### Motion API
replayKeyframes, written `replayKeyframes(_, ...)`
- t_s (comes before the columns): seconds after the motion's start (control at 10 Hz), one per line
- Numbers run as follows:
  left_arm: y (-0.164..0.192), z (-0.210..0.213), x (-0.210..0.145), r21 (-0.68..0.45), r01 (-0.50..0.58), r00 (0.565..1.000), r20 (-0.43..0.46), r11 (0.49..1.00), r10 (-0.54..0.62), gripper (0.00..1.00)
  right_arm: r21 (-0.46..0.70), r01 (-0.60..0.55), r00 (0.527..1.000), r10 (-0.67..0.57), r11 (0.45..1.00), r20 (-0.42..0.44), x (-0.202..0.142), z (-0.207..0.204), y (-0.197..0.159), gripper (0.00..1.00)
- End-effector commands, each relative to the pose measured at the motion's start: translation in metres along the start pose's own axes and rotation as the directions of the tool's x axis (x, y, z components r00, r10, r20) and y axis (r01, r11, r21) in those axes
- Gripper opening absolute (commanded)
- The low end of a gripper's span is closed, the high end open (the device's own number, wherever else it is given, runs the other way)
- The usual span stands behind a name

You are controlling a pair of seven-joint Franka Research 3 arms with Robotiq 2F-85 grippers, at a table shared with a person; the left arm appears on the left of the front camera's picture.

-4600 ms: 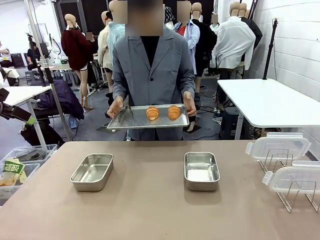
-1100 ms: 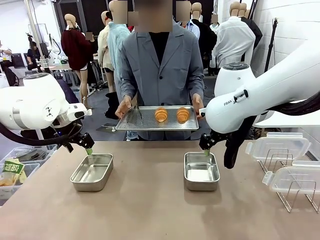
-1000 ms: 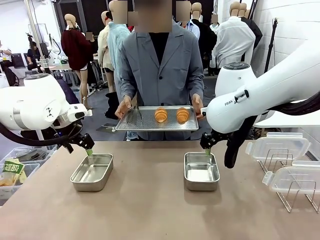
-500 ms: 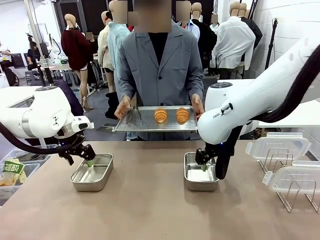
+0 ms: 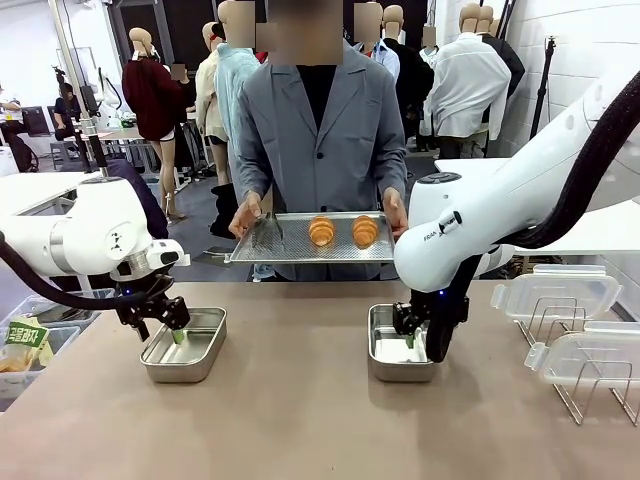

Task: Place the bread in airtight containers.
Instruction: Lift both Airtight Container.

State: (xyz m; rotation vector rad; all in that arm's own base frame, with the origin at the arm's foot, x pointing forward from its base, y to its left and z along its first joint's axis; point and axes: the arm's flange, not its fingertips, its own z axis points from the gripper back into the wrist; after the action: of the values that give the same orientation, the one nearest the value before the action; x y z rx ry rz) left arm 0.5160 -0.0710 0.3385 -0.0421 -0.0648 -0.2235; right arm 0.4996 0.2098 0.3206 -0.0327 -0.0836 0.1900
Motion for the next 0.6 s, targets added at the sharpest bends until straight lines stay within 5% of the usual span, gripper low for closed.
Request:
replayKeyframes(0.0,0.0,0.004,0.006,0.0,-0.019,1.0,-0.011,1.0,0.019,0.4,-0.04,0.06,0.998,-0.059,0.997,0.024,0.007,-0.001,0.003,0.43)
replayKeyframes(0.2,0.002,-0.001,0.01,-0.008,-0.02,0.999,-0.03,1.0,0.02,0.0,-0.031,0.103,0.994,-0.102,0.994,0.033,0.01,-0.006,0.0,0.04)
replayKeyframes(0.5,0.004,-0.007,0.013,0.0,-0.037,0.998,-0.058,0.999,0.037,0.0,-0.024,0.124,0.992,-0.123,0.992,0.014,0.012,-0.014,-0.003,0.0)
